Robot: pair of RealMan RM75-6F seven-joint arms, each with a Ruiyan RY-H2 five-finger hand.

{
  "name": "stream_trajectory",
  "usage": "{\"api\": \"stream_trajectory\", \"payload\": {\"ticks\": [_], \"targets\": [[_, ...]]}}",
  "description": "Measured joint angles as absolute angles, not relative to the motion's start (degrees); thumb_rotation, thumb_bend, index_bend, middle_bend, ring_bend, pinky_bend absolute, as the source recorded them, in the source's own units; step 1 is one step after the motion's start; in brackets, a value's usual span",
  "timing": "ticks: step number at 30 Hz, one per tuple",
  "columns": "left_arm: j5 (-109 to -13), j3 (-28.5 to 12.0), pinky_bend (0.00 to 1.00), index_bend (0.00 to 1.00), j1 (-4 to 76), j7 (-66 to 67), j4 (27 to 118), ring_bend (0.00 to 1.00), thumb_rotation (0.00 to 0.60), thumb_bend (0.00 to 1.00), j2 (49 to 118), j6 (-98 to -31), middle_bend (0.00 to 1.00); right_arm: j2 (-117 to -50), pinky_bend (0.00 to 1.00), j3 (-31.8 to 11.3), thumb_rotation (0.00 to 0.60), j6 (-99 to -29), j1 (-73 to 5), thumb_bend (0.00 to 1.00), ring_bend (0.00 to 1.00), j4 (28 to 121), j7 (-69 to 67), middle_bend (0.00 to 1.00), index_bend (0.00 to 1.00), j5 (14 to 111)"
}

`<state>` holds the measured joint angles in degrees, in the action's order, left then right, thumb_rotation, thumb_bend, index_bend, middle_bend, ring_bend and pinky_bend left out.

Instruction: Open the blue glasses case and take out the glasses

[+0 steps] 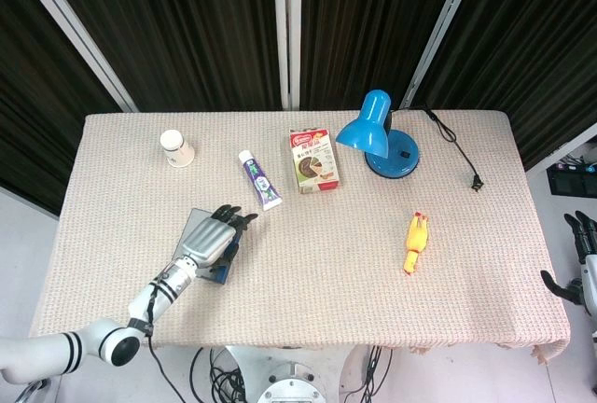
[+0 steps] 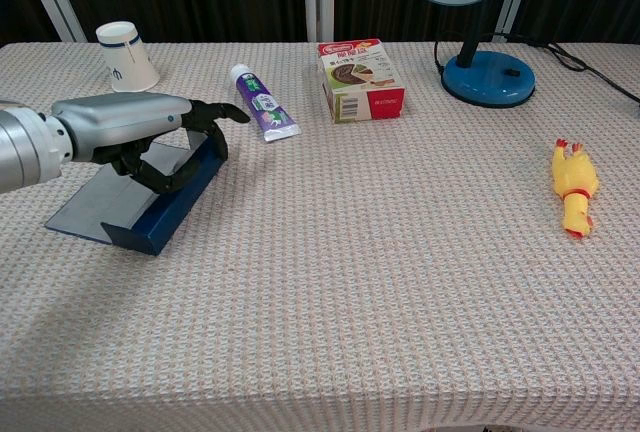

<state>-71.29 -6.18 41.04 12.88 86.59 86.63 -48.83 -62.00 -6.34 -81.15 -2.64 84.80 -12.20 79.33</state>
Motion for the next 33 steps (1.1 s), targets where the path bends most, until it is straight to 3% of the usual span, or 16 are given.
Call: {"api": "stream_trajectory", "payload": {"ticks": [17, 33], "targets": [[-60.61, -7.72, 0.00, 0.01, 42.81, 18.12, 86.59, 0.00, 0.600, 0.62, 83.35, -47.18, 0.24, -62.02, 0.00, -6.31, 0.600, -80.81, -2.94, 0.18, 0.00, 85.59, -10.99, 0.00, 0.00, 79.31], [-53.18, -5.69, 0.00, 0.01, 43.98, 21.96, 87.84, 0.00, 0.600, 0.63, 78.47, -45.51, 0.25, -61.81, 0.00, -6.35, 0.600, -80.48, -3.53, 0.18, 0.00, 86.98, -9.44, 0.00, 0.00, 79.52]]}}
